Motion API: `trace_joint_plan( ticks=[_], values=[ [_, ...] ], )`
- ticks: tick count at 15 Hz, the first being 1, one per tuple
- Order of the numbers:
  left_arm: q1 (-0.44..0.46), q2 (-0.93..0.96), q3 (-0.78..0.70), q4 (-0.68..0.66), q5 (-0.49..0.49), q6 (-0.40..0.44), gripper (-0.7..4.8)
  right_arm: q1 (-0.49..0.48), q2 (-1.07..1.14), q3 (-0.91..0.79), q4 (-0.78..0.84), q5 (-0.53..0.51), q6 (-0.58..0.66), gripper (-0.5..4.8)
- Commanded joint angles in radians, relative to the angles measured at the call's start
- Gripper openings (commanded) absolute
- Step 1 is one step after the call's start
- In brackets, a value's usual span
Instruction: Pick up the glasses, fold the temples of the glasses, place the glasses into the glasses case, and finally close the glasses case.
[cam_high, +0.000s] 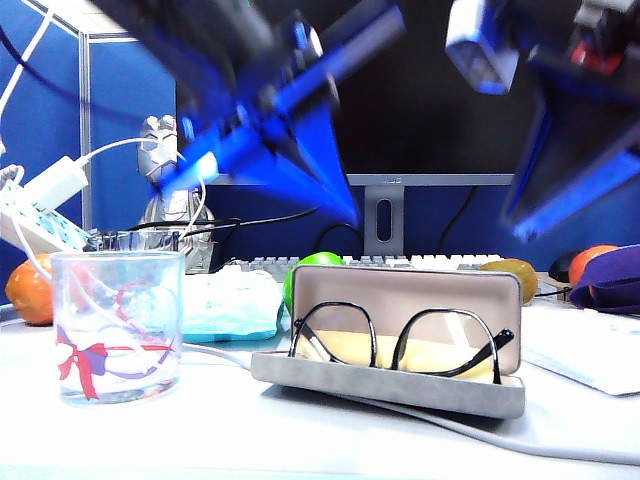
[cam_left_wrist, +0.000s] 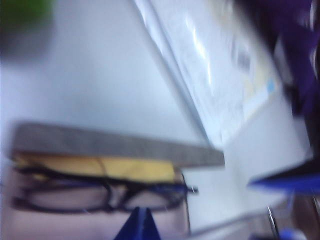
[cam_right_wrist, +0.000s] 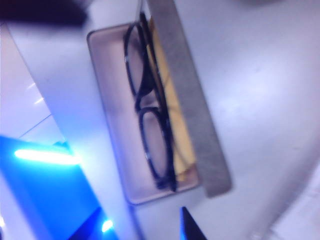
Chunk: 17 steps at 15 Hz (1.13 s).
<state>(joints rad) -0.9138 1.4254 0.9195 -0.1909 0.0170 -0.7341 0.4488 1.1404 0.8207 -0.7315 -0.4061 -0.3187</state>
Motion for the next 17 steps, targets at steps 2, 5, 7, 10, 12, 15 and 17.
trace_joint_plan(
  ticks=[2, 5, 7, 10, 12, 15, 17],
  values=[
    [-0.001, -0.068, 0.0, -0.003, -0.134, 0.001, -0.03, 0.002, 0.086, 0.002, 0.05, -0.028, 0.006, 2.24],
    [-0.001, -0.067, 0.0, -0.07, -0.134, 0.001, -0.03, 0.002, 0.133, 0.002, 0.089, -0.042, 0.018, 2.36],
    [-0.001, -0.067, 0.0, -0.128, -0.136, 0.004, -0.03, 0.002, 0.15, 0.002, 0.117, -0.045, 0.031, 2.36],
    [-0.001, -0.067, 0.0, -0.153, -0.133, 0.027, -0.03, 0.002, 0.185, 0.002, 0.138, -0.045, 0.034, 2.35],
    [-0.001, -0.067, 0.0, -0.153, -0.133, 0.027, -0.03, 0.002, 0.203, 0.002, 0.142, -0.053, 0.035, 2.34],
    [-0.001, -0.067, 0.0, -0.153, -0.133, 0.027, -0.03, 0.002, 0.222, 0.002, 0.17, -0.082, 0.042, 1.97],
    [-0.001, -0.067, 0.0, -0.153, -0.134, 0.026, -0.03, 0.002, 0.232, 0.002, 0.175, -0.094, 0.042, 1.28]
  ],
)
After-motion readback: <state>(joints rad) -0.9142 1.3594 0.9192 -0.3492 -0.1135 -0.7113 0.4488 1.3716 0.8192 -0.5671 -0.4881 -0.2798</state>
